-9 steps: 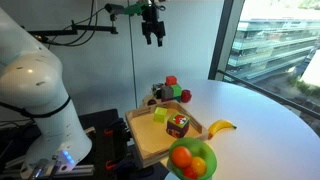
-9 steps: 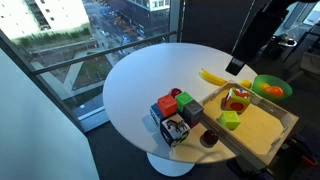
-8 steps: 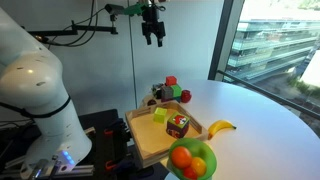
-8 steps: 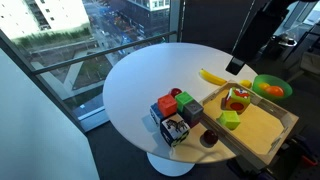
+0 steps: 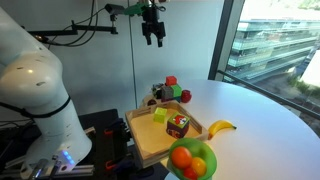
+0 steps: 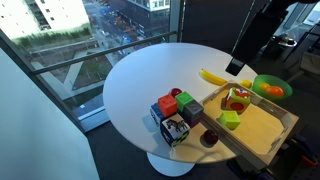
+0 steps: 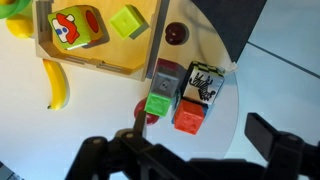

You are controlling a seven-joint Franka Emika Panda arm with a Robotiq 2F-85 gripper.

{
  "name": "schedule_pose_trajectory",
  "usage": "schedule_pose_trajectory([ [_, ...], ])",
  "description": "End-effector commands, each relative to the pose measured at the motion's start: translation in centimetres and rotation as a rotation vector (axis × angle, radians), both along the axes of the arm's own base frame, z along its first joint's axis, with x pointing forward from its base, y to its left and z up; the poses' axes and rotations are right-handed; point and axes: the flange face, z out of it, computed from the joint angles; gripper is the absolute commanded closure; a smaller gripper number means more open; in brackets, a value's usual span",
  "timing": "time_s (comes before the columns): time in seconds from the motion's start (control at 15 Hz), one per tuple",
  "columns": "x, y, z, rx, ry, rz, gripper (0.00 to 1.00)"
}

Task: Put the banana in the crate

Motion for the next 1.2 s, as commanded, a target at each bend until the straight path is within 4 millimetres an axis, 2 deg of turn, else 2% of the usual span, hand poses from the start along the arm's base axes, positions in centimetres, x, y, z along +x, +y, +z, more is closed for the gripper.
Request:
schedule_pose_trajectory([
  [0.0,0.5,-0.5,0.1,-0.006,0.008,-0.019,0.00],
  [0.47,2.5,-3.4,-0.7,-0.005,0.036,-0.129,0.00],
  [1.13,6.2,-9.9,-6.6,-0.049,0.215,-0.322,0.00],
])
